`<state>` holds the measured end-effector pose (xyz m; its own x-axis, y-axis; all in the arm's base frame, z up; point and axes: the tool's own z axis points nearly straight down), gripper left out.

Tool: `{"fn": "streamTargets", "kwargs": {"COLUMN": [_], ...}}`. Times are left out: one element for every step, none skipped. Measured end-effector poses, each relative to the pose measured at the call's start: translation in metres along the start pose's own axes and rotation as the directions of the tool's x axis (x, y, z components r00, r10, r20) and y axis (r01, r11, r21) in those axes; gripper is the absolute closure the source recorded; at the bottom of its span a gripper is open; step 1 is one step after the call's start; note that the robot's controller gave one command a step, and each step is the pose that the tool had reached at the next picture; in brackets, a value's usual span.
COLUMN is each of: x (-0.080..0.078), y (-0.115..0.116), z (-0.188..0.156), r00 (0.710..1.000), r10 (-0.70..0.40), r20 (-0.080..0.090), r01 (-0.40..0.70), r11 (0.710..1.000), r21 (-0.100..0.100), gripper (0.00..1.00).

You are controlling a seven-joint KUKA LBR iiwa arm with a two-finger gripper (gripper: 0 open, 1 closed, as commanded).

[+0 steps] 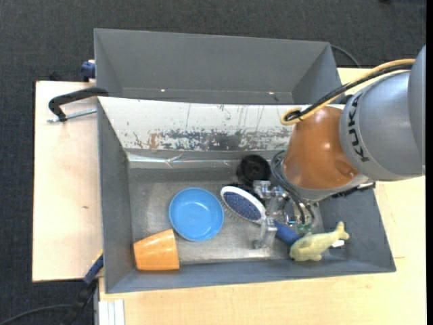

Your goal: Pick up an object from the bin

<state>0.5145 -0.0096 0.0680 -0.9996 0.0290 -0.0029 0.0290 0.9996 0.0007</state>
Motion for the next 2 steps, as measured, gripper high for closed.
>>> {"fn": "streamTargets", "kwargs": {"x": [-0.0009,-0.0008], "y": [0.0004,0.0005], "z": [-0.0006,-0.0001], "r00": [1.0,1.0], "r10": [0.0,0.0], "r20": [0.001,0.0], "r01": [0.0,0.0], "r11": [1.0,1.0], "r21": [0.0,0.0], "gripper": [0.0,1.0]}}
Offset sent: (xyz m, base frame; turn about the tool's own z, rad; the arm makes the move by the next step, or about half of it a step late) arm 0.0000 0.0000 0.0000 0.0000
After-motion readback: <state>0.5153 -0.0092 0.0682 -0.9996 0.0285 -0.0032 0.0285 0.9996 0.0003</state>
